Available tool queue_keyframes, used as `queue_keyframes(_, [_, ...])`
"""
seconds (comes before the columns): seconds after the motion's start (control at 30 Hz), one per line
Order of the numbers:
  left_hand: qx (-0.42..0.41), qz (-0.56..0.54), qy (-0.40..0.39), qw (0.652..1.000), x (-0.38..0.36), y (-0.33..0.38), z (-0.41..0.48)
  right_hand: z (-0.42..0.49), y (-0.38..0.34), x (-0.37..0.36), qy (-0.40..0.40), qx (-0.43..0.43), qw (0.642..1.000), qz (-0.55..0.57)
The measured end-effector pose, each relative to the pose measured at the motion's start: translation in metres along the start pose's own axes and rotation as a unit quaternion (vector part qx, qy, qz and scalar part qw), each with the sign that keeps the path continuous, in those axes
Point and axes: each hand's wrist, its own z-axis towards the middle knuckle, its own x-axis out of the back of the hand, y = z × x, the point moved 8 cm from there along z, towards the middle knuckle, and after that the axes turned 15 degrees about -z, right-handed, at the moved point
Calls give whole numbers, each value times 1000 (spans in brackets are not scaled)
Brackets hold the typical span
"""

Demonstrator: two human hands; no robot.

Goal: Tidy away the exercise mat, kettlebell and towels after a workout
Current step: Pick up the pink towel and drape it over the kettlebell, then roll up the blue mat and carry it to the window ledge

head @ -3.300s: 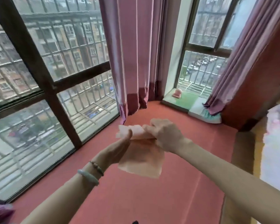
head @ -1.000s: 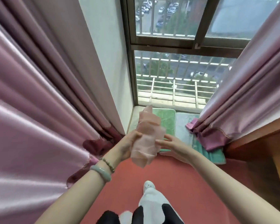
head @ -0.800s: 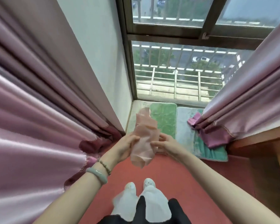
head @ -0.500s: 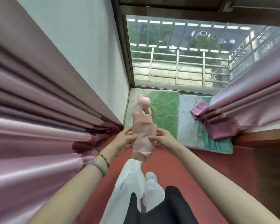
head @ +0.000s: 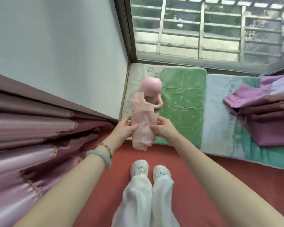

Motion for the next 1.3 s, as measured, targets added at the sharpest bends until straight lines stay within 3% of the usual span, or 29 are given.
queue_keyframes(0.2, [-15, 50, 13, 999, 46, -87, 131, 127, 97, -43, 2, -14, 1000, -13])
queue_keyframes(0.4, [-68, 180, 38, 981, 80, -122, 224, 218, 147, -62, 5, -8, 1000, -22])
queue_keyframes(0.57, [-137, 313, 105, 934, 90, -136, 239, 239, 161, -61, 106, 25, 974, -200])
queue_keyframes(0.6, [-181, 365, 118, 906, 85, -129, 233, 237, 157, -59, 147, 54, 958, -240])
queue_keyframes(0.63, [-244, 444, 127, 853, 75, -119, 223, 233, 149, -56, 195, 98, 934, -283])
queue_keyframes(0.7, [-354, 585, 101, 723, 51, -114, 207, 221, 134, -58, 288, 222, 838, -407])
queue_keyframes(0.73, [-374, 628, 66, 679, 45, -121, 205, 215, 131, -64, 315, 281, 780, -462])
queue_keyframes(0.8, [-368, 689, -1, 625, 44, -146, 208, 210, 139, -80, 303, 354, 704, -536])
queue_keyframes(0.9, [-327, 750, -25, 575, 54, -167, 219, 217, 161, -91, 228, 347, 681, -603])
queue_keyframes(1.0, [-281, 780, -30, 558, 48, -163, 227, 228, 161, -84, 156, 291, 713, -619])
queue_keyframes(1.13, [-227, 781, -43, 580, 34, -126, 194, 205, 129, -67, 40, 260, 755, -601])
queue_keyframes(1.2, [-218, 763, -37, 608, 27, -91, 162, 177, 110, -50, -30, 210, 787, -579])
queue_keyframes(1.3, [-188, 697, -23, 692, 10, -30, 103, 113, 62, -10, -74, 139, 842, -517])
